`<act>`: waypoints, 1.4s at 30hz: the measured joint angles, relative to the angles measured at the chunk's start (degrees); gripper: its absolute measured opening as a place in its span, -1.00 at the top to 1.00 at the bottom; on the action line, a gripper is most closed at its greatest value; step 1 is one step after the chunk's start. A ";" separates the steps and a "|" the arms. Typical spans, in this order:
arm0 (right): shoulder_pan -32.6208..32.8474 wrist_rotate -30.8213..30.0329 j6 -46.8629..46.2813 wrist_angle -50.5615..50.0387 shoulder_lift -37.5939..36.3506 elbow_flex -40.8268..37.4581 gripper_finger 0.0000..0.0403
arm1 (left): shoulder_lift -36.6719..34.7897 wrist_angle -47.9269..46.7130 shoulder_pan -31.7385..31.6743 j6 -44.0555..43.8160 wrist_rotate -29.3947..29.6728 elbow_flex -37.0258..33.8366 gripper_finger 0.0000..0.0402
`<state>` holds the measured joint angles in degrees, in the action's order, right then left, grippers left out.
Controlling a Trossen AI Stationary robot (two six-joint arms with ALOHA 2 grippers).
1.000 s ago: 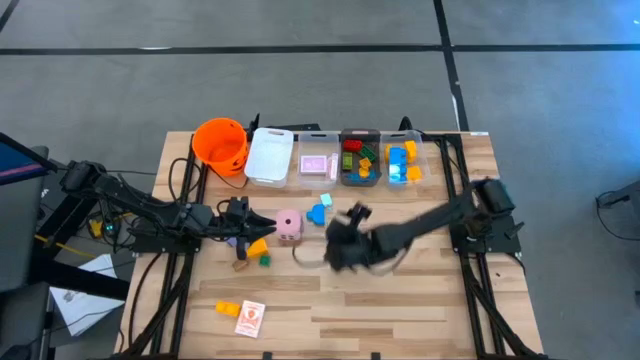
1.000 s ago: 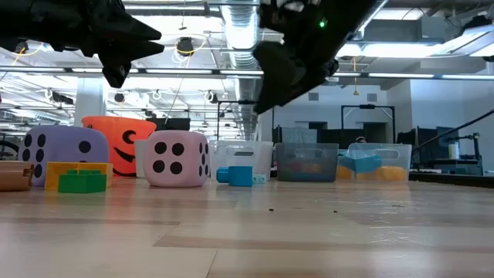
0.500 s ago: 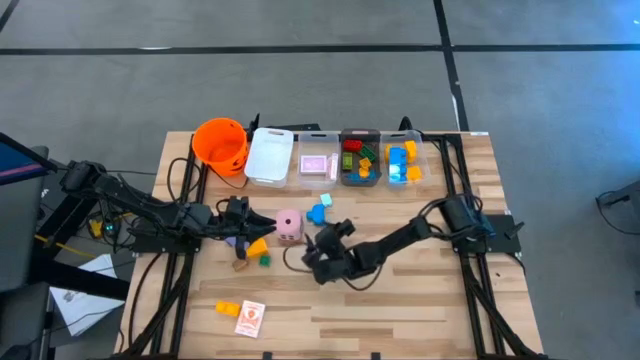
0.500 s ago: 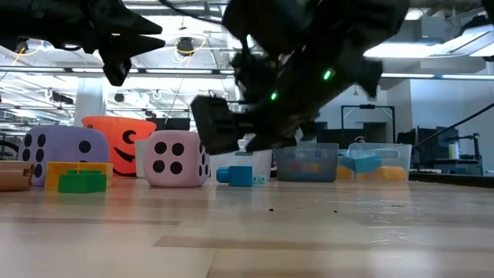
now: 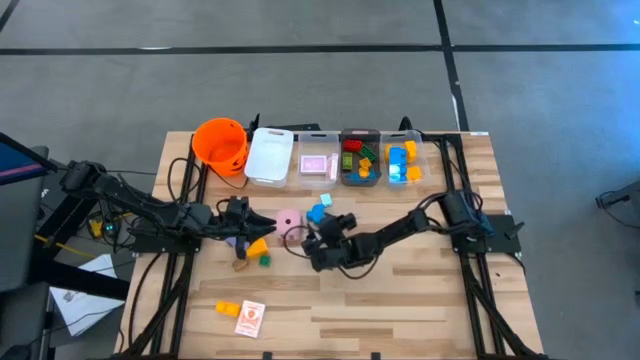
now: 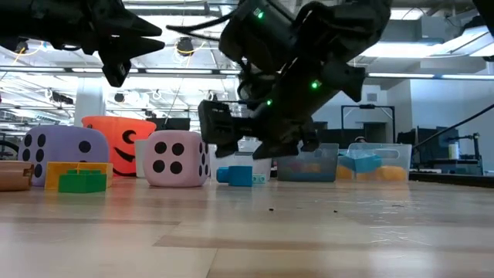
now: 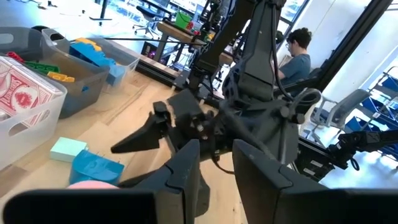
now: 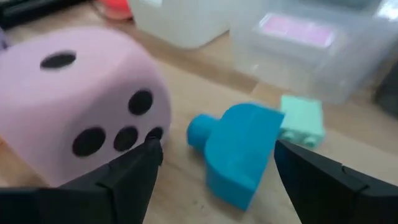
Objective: Pick & Place Toys
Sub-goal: Put the big blue game piece into the right transparent bin
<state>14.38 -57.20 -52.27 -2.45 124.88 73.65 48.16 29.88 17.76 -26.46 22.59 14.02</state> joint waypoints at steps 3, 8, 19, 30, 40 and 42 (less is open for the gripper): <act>-1.12 3.23 0.02 0.13 0.00 0.00 -0.60 | 0.00 -0.03 0.00 -0.02 0.00 0.00 0.55; -2.80 3.57 0.24 0.29 0.00 0.00 -0.85 | 0.00 0.10 0.00 -0.96 0.00 0.00 0.55; -4.78 6.86 0.17 1.21 0.00 0.00 -0.92 | 0.00 0.16 0.00 -1.36 0.00 0.00 0.55; -6.22 9.78 0.15 1.06 0.02 0.00 -0.95 | 0.00 0.16 0.02 -1.49 0.00 0.00 0.55; -7.26 13.86 -8.03 -5.68 0.00 0.11 -0.91 | 0.00 0.16 0.01 -1.49 0.00 0.00 0.55; -7.40 13.83 -8.64 -5.76 0.00 0.11 -0.91 | 0.00 0.16 0.00 -1.49 0.00 0.00 0.55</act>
<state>6.97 -43.38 -60.90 -8.20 124.88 73.76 48.16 30.04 17.76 -27.94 22.59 14.02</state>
